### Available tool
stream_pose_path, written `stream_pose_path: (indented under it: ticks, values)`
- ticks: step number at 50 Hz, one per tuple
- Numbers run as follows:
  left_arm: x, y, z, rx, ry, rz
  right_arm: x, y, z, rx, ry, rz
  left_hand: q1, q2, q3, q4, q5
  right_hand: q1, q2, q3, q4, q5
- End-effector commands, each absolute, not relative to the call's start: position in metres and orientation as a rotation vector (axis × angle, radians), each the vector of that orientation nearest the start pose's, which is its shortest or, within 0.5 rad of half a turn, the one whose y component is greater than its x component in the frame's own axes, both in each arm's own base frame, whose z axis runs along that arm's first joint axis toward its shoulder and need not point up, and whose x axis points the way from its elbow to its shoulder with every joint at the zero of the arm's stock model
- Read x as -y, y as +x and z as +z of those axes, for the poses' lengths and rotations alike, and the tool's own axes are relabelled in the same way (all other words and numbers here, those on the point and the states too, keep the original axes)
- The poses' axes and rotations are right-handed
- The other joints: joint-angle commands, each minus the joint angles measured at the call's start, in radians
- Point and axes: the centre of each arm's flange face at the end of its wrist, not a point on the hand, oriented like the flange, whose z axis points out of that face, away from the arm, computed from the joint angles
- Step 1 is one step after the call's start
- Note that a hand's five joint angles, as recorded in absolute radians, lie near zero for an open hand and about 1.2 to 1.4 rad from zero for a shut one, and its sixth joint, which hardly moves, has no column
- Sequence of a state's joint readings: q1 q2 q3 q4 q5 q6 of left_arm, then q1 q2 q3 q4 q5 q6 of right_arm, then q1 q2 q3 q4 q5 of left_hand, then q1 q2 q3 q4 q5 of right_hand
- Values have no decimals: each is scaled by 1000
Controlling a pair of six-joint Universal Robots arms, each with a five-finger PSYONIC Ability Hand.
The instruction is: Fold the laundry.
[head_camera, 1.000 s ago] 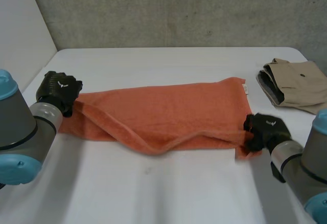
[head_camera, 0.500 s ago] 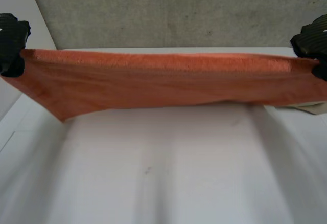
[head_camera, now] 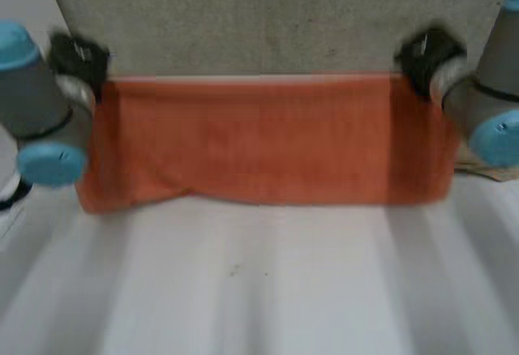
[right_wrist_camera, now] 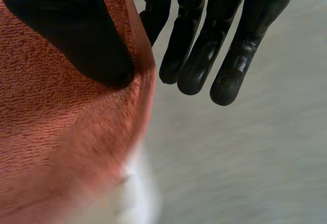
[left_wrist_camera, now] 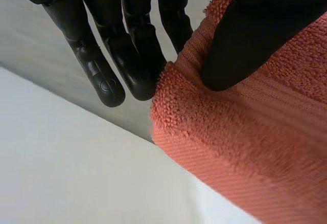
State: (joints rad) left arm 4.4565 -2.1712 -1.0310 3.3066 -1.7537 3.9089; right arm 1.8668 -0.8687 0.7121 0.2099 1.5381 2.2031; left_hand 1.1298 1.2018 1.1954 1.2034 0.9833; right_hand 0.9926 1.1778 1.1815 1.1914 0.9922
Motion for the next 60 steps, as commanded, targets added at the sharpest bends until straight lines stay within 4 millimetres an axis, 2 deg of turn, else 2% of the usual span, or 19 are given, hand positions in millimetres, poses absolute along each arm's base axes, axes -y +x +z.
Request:
stream_pose_path:
  ticks: [1, 4, 7, 10, 17, 21, 22, 23, 25, 27, 30, 34, 39, 45, 49, 50, 53, 56, 60]
  values:
    - [425, -231, 384, -1117, 267, -2396, 402, 280, 405, -1358, -1054, -3213, 266, 194, 201, 193, 238, 404, 218, 215, 205, 229]
    - [412, -224, 421, -988, 122, -2482, 392, 282, 426, -1215, -988, -3286, 266, 194, 201, 193, 238, 404, 218, 215, 205, 229]
    - [411, -223, 423, -995, 110, -2487, 390, 285, 421, -1250, -1012, -3235, 266, 194, 201, 193, 238, 404, 218, 215, 205, 229]
    - [412, -225, 409, -1065, 141, -2474, 390, 287, 409, -1328, -1062, -3158, 266, 194, 201, 193, 238, 404, 218, 215, 205, 229]
    - [416, -224, 334, -1328, 296, -2323, 395, 290, 357, -1523, -1219, -2950, 266, 194, 201, 193, 238, 404, 218, 215, 205, 229]
    - [411, -224, 283, -1474, 409, -2226, 399, 293, 311, -1615, -1347, -2788, 266, 194, 201, 193, 238, 404, 218, 215, 205, 229]
    - [409, -224, 271, -1506, 438, -2204, 400, 296, 285, -1658, -1409, -2697, 266, 194, 201, 193, 238, 404, 218, 215, 205, 229]
    - [408, -225, 248, -1567, 488, -2161, 400, 297, 273, -1679, -1435, -2652, 266, 194, 201, 193, 238, 404, 218, 215, 205, 229]
    - [404, -229, 223, -1629, 543, -2114, 401, 298, 246, -1728, -1488, -2559, 266, 194, 201, 193, 238, 404, 218, 215, 205, 229]
    - [401, -230, 190, -1708, 604, -2043, 398, 299, 207, -1796, -1555, -2419, 266, 194, 201, 193, 238, 404, 218, 215, 205, 229]
    - [394, -231, 164, -1772, 655, -1976, 396, 297, 165, -1888, -1607, -2282, 266, 194, 201, 193, 238, 404, 218, 215, 205, 229]
    - [384, -228, 139, -1834, 711, -1892, 391, 293, 135, -1972, -1635, -2161, 266, 194, 201, 193, 238, 404, 218, 215, 205, 229]
    - [361, -218, 126, -1857, 817, -1750, 373, 287, 134, -2057, -1665, -2006, 266, 194, 201, 193, 238, 404, 218, 215, 205, 229]
    - [325, -194, 158, -1830, 895, -1618, 334, 269, 186, -2165, -1698, -1812, 266, 194, 201, 193, 238, 404, 218, 215, 205, 229]
    - [284, -177, 169, -1868, 1038, -1452, 290, 240, 197, -2347, -1736, -1429, 266, 194, 201, 193, 238, 404, 218, 215, 205, 229]
    - [265, -170, 174, -1886, 1102, -1380, 273, 225, 197, -2411, -1753, -1251, 266, 194, 201, 193, 238, 404, 218, 215, 205, 229]
    - [239, -160, 177, -1917, 1204, -1277, 242, 201, 202, -2450, -1845, -1024, 266, 194, 201, 193, 238, 404, 218, 215, 205, 229]
    - [215, -157, 183, -1928, 1338, -1232, 228, 195, 208, -2394, -1967, -1008, 266, 194, 201, 193, 238, 404, 218, 215, 205, 229]
    - [216, -164, 188, -1894, 1398, -1317, 234, 195, 212, -2367, -2017, -1138, 266, 194, 201, 193, 238, 404, 218, 215, 205, 229]
